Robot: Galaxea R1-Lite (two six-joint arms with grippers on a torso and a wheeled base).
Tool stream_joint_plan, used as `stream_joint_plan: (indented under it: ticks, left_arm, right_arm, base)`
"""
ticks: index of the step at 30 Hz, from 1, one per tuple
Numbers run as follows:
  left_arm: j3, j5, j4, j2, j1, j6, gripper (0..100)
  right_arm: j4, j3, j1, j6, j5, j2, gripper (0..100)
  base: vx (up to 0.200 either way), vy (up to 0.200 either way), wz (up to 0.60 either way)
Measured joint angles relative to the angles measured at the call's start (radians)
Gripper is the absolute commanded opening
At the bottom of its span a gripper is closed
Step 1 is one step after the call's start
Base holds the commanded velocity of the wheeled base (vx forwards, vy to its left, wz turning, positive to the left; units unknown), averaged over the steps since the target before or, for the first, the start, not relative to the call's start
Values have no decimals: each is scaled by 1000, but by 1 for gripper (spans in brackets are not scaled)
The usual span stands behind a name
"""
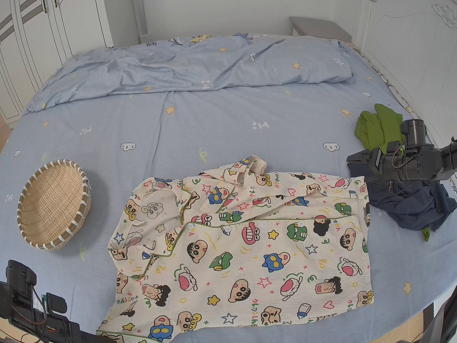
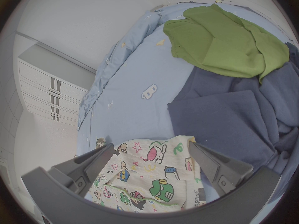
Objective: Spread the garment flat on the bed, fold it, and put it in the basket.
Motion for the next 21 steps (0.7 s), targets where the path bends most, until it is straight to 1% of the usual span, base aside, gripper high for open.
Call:
stream_joint_plan:
  ticks: [9, 21]
  left_arm:
    - [0, 0, -1, 0, 0, 0, 0]
    - [0, 1, -1, 0, 0, 0, 0]
  right_arm:
    - [0, -18, 8, 1, -4, 24, 100]
    - [4, -29, -2, 0, -4, 34, 100]
  base:
    - [0, 0, 0]
    - [0, 0, 0]
